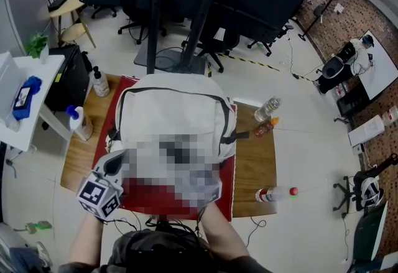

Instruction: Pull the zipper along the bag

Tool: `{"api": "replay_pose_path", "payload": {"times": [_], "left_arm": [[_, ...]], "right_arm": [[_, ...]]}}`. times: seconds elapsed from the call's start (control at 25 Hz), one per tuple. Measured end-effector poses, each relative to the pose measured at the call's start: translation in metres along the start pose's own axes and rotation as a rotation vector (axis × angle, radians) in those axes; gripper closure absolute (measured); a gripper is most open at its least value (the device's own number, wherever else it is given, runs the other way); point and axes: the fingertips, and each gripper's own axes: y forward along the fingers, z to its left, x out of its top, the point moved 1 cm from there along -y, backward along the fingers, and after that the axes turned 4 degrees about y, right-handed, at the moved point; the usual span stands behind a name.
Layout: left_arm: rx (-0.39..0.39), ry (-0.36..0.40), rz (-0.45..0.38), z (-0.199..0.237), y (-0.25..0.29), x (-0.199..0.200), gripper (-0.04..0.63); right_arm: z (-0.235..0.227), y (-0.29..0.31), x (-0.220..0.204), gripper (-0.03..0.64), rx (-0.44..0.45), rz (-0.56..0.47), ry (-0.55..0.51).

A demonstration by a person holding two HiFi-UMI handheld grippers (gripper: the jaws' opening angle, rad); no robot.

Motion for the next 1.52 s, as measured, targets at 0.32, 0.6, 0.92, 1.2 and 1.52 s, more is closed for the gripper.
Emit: {"api": "replay_pose_path", "payload": {"times": [0.32, 0.6, 0.92, 1.2, 1.52], "left_arm": [[0.017, -0.007, 0.002, 0.008, -0.007, 0.005, 0.549], [0.012, -0.008, 0.007, 0.003, -0.003, 0.000, 0.549], [0.015, 0.004, 0.010, 0.004, -0.002, -0.001, 0.549], [0.020, 0.001, 0.020, 0.003, -0.004, -0.003, 0.548], [0.106, -0.005, 0.008, 0.005, -0.010, -0.002, 0.497]], "right_arm": [[-0.115, -0.087, 0.011, 0.597, -0.294, -0.103, 0.121], [-0.120, -0.099, 0.007, 0.594, -0.331, -0.096, 0.050], [-0.121, -0.102, 0.006, 0.594, -0.327, -0.106, 0.058], [-0.118, -0.104, 0.003, 0.594, -0.318, -0.111, 0.052], [-0.105, -0.099, -0.001, 0.553, -0.328, -0.153, 0.142]]}}
